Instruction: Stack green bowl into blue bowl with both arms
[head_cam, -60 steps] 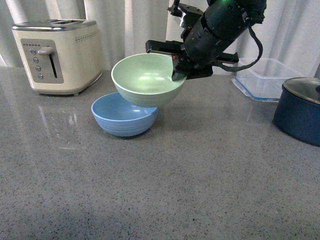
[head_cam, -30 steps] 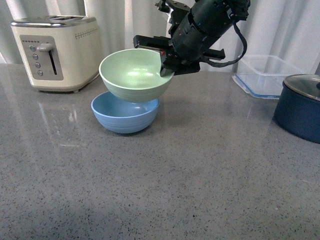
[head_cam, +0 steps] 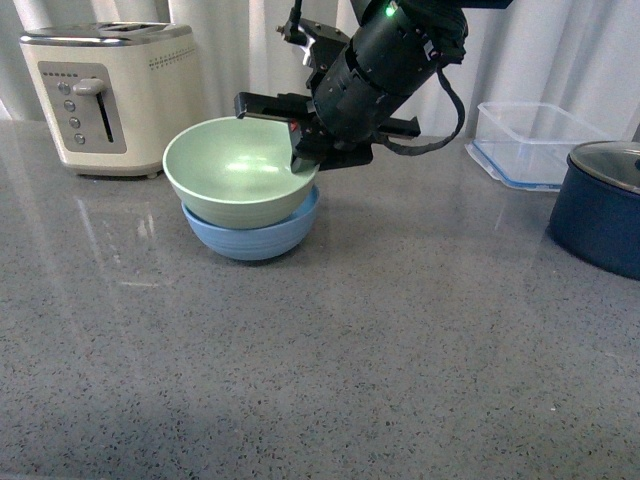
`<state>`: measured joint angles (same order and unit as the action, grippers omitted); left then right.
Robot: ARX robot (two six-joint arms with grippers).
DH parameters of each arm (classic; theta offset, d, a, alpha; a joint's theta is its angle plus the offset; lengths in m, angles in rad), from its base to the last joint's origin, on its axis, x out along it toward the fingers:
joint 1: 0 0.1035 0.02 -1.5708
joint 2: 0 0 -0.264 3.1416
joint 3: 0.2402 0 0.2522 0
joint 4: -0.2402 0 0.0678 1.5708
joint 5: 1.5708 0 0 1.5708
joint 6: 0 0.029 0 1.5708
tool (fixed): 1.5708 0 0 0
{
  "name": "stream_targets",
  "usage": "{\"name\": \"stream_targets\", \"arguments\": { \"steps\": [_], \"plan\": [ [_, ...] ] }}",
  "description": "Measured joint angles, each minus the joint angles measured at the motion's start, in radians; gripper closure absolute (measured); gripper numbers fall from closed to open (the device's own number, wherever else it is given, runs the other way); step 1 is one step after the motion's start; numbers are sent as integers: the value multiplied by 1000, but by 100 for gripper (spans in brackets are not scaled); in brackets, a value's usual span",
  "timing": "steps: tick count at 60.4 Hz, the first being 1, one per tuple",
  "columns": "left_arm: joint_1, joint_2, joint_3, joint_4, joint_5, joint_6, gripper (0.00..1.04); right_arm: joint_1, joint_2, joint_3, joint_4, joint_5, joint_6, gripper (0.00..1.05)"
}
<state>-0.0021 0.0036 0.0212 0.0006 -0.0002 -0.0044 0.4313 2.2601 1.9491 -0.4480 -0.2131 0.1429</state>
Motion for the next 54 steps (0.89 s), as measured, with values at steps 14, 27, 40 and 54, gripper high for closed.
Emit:
{"name": "stream_targets", "arguments": {
  "steps": [14,27,40,54],
  "plan": [
    [0,0,0,0,0,0,7,6,-20,-70,32,-25,22,61],
    [0,0,0,0,0,0,7,-21,-134,-165,77,-29,46,21],
    [0,0,0,0,0,0,7,-107,-344,-374,143,-34,43,10],
    [0,0,0,0,0,0,7,-253,-657,-726,201,-42,17,10]
  ]
}}
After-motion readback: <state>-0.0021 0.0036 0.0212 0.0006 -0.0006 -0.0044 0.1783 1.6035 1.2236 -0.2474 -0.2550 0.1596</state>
